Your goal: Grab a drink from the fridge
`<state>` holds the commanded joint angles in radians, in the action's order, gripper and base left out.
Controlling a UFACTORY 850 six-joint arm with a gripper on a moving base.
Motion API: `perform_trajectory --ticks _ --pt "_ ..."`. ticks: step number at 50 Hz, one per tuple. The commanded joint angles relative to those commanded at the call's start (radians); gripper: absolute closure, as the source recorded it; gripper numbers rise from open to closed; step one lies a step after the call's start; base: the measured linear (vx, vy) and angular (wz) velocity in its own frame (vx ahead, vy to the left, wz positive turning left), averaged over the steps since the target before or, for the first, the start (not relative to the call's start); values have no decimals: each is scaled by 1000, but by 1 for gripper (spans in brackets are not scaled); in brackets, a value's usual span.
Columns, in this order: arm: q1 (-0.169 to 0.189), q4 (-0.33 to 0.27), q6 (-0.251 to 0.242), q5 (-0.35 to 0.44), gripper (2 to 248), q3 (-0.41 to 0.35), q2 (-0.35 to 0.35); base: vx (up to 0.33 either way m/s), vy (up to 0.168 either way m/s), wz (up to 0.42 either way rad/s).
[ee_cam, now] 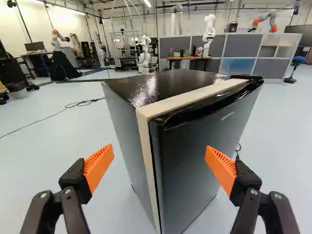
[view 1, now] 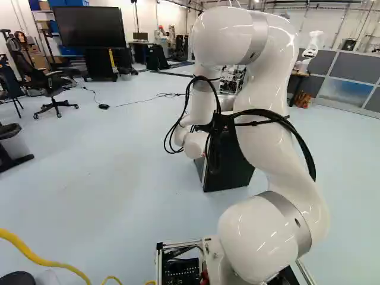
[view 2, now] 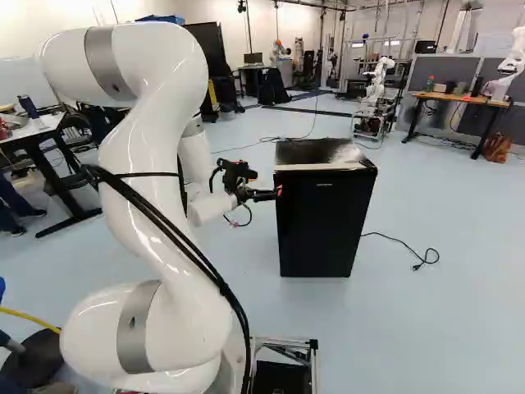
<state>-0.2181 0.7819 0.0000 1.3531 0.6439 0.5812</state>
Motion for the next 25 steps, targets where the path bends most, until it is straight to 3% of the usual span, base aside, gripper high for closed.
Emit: perform_trajectory --ticks 25 --pt "19 0 0 0 3 36 23 0 0 0"
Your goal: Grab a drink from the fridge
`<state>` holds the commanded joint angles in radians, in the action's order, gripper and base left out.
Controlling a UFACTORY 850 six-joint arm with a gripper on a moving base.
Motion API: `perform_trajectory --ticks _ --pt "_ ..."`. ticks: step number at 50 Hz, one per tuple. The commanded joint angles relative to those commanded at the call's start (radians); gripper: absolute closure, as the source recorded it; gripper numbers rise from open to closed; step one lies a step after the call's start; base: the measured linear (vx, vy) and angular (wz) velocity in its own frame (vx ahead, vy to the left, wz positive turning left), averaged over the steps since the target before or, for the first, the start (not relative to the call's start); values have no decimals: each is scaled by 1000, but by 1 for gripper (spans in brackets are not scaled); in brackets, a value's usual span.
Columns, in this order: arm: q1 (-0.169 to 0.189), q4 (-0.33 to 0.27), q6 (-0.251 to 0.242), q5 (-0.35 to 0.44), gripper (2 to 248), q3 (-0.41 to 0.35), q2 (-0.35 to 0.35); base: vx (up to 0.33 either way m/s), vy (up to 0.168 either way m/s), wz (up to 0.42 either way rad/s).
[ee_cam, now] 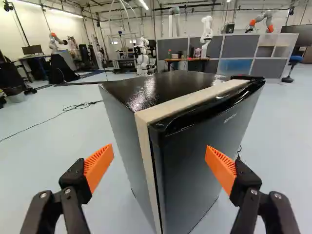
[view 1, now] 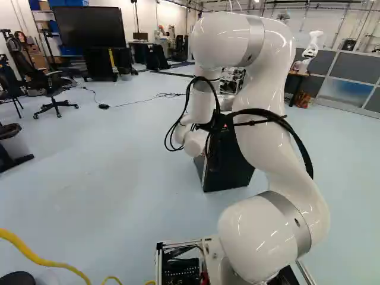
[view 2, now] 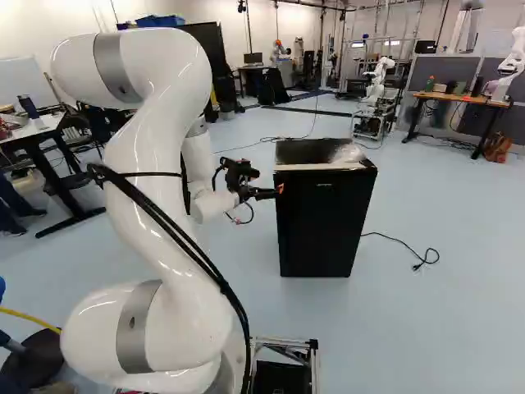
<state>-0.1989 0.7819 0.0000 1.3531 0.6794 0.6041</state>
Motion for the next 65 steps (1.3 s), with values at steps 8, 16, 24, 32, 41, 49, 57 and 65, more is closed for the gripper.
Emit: perform_trajectory --ticks 8,16,24,32,41,49,57,65 --pt "7 0 0 0 3 2 1 0 0 0" --pt "14 0 0 0 3 4 3 0 0 0" --pt "22 0 0 0 3 7 5 0 0 0" --pt "29 0 0 0 3 12 8 0 0 0" --pt "38 0 0 6 3 19 12 0 0 0" --pt "45 3 0 12 3 26 16 0 0 0" --pt "53 7 0 19 3 31 20 0 0 0" --pt "60 12 0 26 3 34 21 0 0 0"
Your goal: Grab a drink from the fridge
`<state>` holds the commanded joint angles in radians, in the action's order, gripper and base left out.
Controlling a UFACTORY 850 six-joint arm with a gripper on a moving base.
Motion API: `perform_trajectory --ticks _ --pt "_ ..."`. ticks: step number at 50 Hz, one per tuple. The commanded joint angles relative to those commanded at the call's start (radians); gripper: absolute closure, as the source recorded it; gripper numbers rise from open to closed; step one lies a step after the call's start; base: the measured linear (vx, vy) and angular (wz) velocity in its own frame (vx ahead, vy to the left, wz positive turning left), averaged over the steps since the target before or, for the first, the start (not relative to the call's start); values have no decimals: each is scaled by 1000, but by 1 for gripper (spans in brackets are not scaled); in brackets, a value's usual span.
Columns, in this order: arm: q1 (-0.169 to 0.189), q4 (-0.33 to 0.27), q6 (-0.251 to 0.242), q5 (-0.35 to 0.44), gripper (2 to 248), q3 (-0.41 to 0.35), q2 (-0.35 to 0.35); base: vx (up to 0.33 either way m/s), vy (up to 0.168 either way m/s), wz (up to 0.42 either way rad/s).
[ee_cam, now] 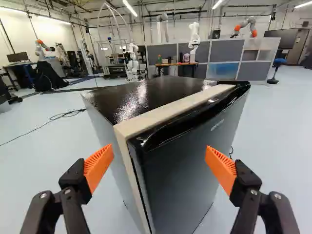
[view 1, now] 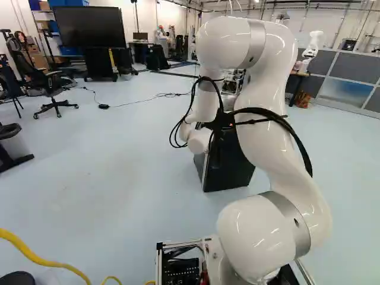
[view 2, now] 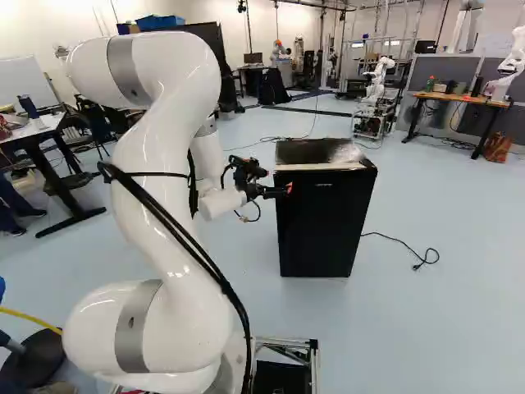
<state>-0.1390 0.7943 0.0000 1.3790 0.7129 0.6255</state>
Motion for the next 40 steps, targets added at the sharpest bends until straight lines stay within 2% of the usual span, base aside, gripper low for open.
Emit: perform_trajectory --ticks 40 --pt "24 25 0 15 3 -9 -6 0 0 0"
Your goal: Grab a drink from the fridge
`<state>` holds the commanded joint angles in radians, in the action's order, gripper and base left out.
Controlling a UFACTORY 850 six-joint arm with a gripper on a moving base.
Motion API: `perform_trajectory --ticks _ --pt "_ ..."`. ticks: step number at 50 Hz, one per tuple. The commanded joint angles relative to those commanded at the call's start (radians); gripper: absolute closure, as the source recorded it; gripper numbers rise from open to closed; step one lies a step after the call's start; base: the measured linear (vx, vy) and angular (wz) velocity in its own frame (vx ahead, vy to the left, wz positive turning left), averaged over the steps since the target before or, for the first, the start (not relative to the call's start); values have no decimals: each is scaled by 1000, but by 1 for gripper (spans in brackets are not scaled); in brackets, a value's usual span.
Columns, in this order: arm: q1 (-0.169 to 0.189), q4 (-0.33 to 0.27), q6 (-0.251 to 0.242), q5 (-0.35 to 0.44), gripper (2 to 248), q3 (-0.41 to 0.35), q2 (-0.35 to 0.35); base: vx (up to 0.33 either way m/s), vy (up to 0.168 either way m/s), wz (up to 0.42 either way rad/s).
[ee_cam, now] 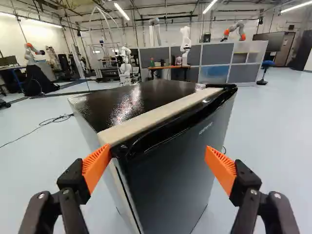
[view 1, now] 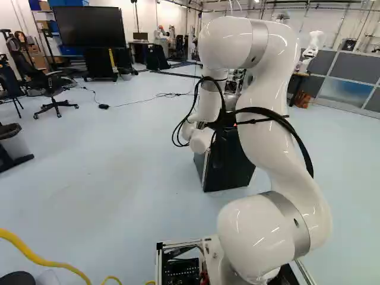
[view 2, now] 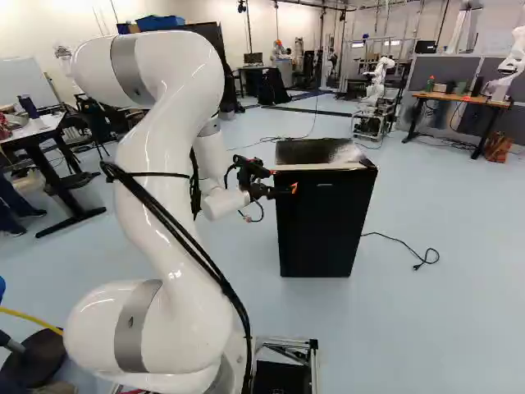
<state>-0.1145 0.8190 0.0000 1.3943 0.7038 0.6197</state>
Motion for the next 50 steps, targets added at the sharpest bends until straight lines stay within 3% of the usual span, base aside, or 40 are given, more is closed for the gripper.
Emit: perform_trajectory --ticks 22,50 --pt "7 14 0 0 3 -30 -19 0 0 0" --pt "12 32 0 0 3 -135 -86 0 0 -2"
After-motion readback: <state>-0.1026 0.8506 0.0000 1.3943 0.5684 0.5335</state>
